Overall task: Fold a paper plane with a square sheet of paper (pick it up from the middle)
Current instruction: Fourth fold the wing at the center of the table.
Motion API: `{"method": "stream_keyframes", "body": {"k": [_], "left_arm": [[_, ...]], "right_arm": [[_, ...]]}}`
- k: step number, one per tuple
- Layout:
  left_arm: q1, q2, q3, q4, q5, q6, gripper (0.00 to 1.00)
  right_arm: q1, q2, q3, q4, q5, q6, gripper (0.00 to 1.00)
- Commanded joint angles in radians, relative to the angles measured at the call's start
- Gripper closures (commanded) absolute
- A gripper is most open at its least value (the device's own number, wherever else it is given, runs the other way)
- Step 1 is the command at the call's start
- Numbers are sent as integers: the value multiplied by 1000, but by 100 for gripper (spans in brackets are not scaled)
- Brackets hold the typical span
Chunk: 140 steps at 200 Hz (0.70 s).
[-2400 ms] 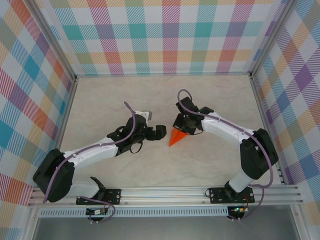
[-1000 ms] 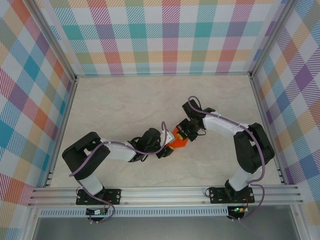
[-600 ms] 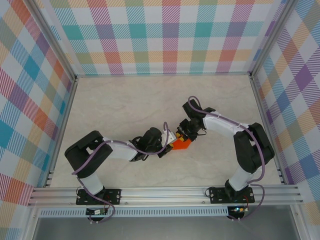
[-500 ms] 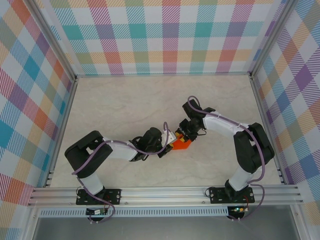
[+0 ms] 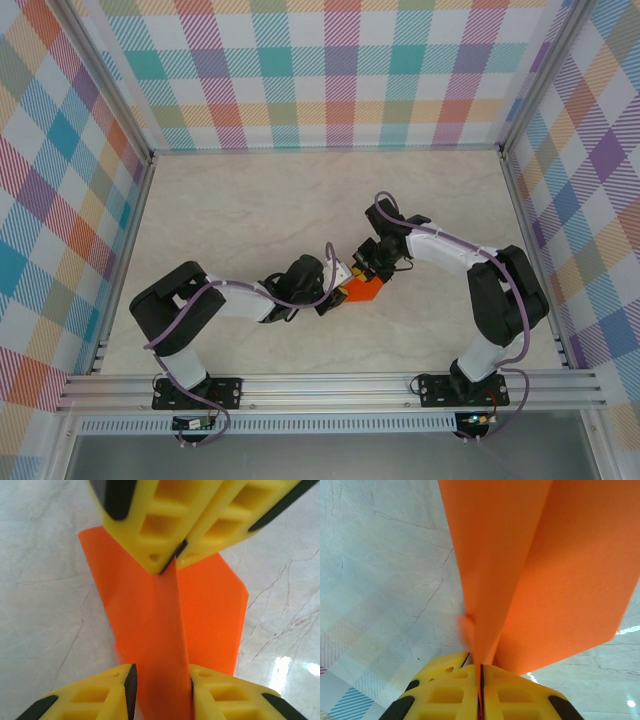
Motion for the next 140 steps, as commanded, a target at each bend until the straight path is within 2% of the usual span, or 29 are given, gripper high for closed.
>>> {"method": "stream_keyframes", "body": {"k": [1, 50, 85, 99, 112, 140], "left_arm": [[-6, -52, 2, 27, 28, -19, 69], [-1, -29, 13, 11, 46, -25, 72], [0, -18, 16, 6, 45, -29, 85], [0, -16, 19, 1, 43, -34, 88], [-1, -15, 21, -7, 42, -52, 88], [2, -10, 33, -45, 52, -135, 90]], "right_arm": [[-5, 4, -6, -12, -14, -6, 91], [-4, 1, -4, -15, -20, -13, 88], [-5, -8, -4, -15, -23, -19, 81], [-5, -14, -2, -15, -25, -25, 77], [-4, -22, -5, -17, -21, -33, 73], [-9, -76, -46, 2, 5, -61, 54]]}}
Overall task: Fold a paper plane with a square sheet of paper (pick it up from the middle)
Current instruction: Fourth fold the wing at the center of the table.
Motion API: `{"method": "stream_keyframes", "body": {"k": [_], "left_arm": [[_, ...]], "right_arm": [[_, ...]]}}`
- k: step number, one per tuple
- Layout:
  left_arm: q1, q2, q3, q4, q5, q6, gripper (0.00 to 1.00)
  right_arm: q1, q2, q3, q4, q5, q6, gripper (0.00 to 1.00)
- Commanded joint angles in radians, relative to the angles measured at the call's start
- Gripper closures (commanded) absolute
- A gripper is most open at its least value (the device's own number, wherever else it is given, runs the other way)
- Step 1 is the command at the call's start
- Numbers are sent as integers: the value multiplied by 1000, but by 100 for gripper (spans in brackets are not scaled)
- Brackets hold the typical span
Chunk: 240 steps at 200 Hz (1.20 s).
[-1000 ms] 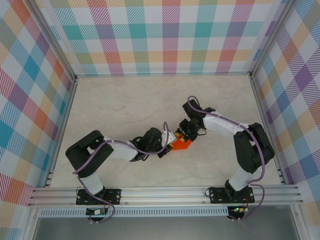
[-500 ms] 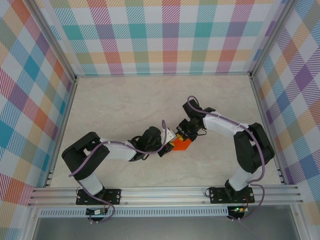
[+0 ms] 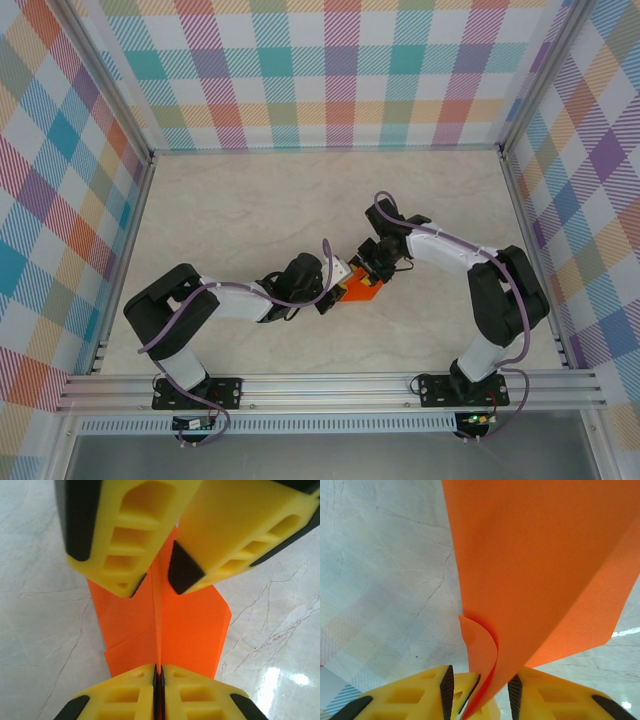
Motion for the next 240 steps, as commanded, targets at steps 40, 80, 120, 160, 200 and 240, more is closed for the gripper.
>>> {"method": "stream_keyframes", "body": {"k": [40, 80, 120, 160, 200, 240], "left_arm": [[2, 29, 78, -135, 77, -247, 92], [3, 52, 113, -155, 133, -436, 93], [3, 78, 123, -138, 145, -613, 93], [5, 74, 73, -40, 116, -740, 95], [8, 59, 41, 8, 93, -802, 96], [11, 54, 16, 37, 85, -830, 96]], "right_arm": [[-27, -256, -209, 202, 33, -99, 36], [-38, -376, -294, 248, 52, -189, 32], [-41, -416, -379, 310, 31, -217, 33], [-43, -389, -416, 373, -4, -232, 38], [-43, -317, -411, 416, -35, -239, 45], [-43, -256, -396, 423, -42, -244, 50]]}}
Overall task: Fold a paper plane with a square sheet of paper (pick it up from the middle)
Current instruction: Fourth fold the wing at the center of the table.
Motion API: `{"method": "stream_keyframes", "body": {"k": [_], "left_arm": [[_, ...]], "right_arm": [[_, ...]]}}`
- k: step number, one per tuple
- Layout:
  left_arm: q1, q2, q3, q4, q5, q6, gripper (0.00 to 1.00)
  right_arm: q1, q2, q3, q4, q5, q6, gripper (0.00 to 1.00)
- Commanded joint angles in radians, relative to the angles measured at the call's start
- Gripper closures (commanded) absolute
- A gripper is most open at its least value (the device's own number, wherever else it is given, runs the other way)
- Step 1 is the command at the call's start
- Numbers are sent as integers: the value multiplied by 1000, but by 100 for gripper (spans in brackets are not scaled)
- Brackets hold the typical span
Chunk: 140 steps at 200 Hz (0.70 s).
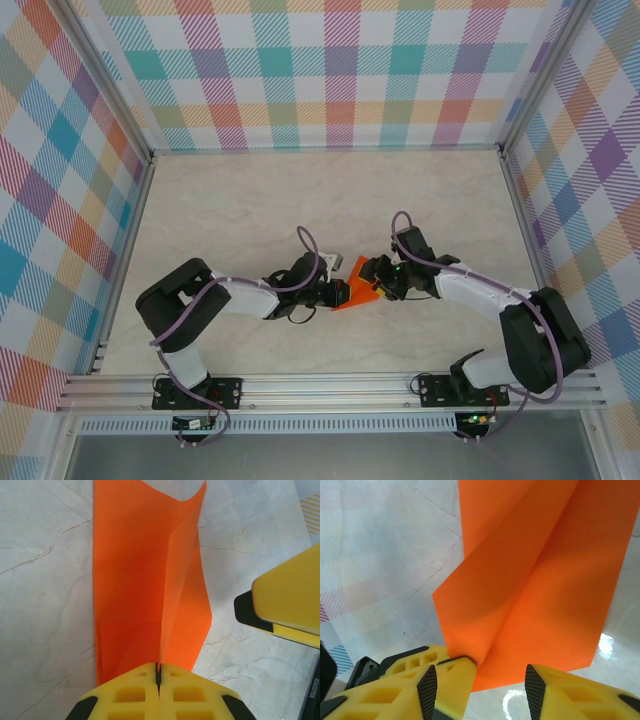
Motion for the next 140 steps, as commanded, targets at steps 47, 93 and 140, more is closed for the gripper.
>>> {"method": "stream_keyframes", "body": {"k": [47, 93, 140], "left_arm": [[17, -24, -38, 72, -8, -53, 95], [23, -17, -38, 79, 4, -70, 94], [32, -37, -39, 69, 2, -86, 81]], "right_arm": [[-4, 106, 38, 55, -25, -24, 54], [-4, 168, 70, 78, -35, -30, 56], [-4, 217, 92, 49, -21, -35, 57]]}}
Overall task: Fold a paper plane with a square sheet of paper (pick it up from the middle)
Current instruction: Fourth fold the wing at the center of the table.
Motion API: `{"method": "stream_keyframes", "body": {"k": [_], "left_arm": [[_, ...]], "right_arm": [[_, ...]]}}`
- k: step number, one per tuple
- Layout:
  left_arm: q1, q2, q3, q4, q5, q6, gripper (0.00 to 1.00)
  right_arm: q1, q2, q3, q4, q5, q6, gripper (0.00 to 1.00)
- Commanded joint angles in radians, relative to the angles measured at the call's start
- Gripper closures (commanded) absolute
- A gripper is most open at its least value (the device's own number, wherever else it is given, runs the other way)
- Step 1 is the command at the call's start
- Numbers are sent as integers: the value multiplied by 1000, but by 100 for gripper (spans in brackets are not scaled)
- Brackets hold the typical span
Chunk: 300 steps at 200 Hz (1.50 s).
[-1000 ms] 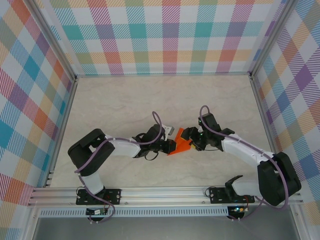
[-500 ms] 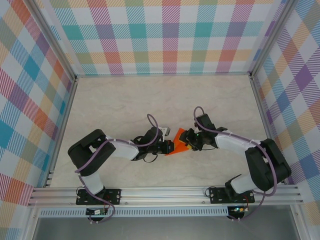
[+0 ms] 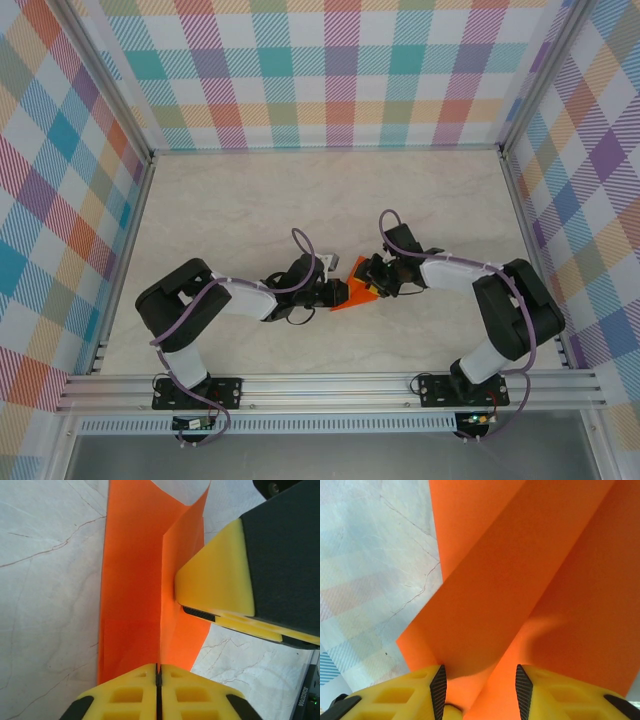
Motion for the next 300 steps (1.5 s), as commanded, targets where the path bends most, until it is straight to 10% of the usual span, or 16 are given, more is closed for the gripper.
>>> {"method": "stream_keyframes", "body": {"k": [1, 78, 145, 300], "left_arm": [[16, -37, -11, 20, 0, -19, 80], [45, -192, -29, -113, -68, -45, 56], [46, -122, 39, -79, 133, -81, 81], [46, 8, 134, -284, 10, -30, 99]], "right_arm": [[-4, 23, 30, -13, -2, -19, 57], [-3, 71, 61, -78, 40, -25, 53], [-4, 94, 75, -144, 76, -12, 49], [-4, 107, 85, -206, 107, -4, 54]]}}
